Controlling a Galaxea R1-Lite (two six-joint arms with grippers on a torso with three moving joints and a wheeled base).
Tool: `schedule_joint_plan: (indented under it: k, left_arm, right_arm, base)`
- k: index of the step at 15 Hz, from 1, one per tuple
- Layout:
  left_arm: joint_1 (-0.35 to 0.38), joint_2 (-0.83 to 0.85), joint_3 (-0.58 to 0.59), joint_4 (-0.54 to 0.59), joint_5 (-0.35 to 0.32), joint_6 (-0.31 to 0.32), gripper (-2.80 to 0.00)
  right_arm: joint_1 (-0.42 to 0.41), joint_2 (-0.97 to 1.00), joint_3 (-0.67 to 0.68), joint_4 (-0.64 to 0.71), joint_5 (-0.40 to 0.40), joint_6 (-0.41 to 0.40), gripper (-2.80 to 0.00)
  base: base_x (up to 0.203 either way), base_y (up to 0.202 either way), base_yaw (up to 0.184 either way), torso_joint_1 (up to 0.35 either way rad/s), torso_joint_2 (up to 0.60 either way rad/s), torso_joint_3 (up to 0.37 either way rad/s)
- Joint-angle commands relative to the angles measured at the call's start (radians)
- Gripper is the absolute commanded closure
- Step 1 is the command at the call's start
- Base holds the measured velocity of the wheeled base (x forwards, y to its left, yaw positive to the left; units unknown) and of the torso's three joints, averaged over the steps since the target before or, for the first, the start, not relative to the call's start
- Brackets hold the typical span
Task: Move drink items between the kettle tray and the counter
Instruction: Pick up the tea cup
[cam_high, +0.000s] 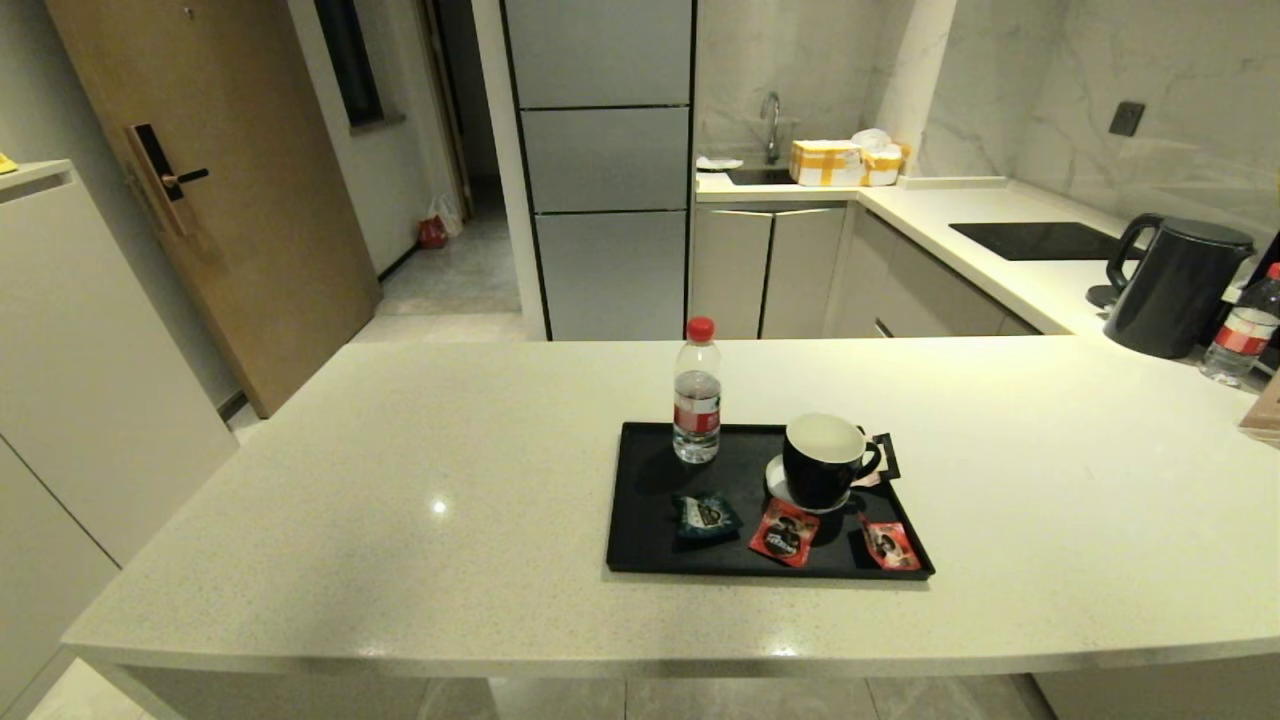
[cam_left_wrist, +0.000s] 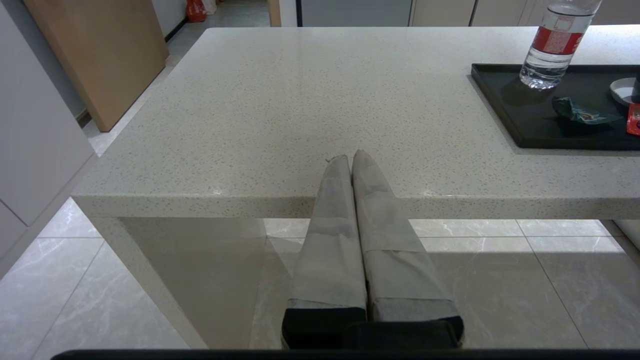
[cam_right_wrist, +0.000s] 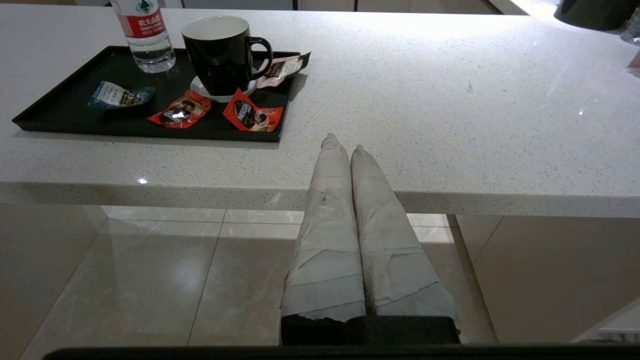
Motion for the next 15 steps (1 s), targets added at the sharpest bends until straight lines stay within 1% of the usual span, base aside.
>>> schedule_joint_plan:
  k: [1,6,8,9,10,13,14,15]
  left_arm:
    - [0.0,0.0,-0.001,0.0,0.0,0.0,0.0]
    - [0.0,0.0,0.0,0.0,0.0,0.0,0.0]
    - [0.0,0.0,0.0,0.0,0.0,0.0,0.0]
    - [0.0,0.0,-0.001,0.0,0.0,0.0,0.0]
    - [0.0,0.0,0.0,0.0,0.0,0.0,0.0]
    - [0.0,0.0,0.0,0.0,0.0,0.0,0.0]
    - [0.0,0.0,0.0,0.0,0.0,0.0,0.0]
    - [0.0,0.0,0.0,0.0,0.0,0.0,0.0]
  right_arm:
    - [0.0,0.0,0.003,0.0,0.0,-0.001,0.0]
    - [0.001,-0.002,0.003,-0.001,0.0,-0.005,0.0]
    - [0.001,0.009,-0.033,0.045,-0.002,-0.011,0.0]
    - [0.001,0.045,-0.085,0.079,-0.002,-0.005,0.0]
    - [0.002,0.114,-0.176,0.112,-0.002,0.018,0.0]
    - [0.005,0.454,-0.438,0.24,0.009,0.091,0.0]
    - [0.01,0.564,-0.501,0.29,0.034,0.107,0.0]
    - [0.016,0.674,-0.53,0.327,0.093,0.118,0.0]
  base:
    - [0.0,0.0,0.0,0.0,0.0,0.0]
    - [0.0,0.0,0.0,0.0,0.0,0.0]
    - [0.0,0.0,0.0,0.0,0.0,0.0]
    - [0.0,0.0,0.0,0.0,0.0,0.0]
    - [0.0,0.0,0.0,0.0,0.0,0.0]
    - [0.0,0.0,0.0,0.0,0.0,0.0]
    - [0.0,0.0,0.0,0.0,0.0,0.0]
    - [0.0,0.0,0.0,0.0,0.0,0.0]
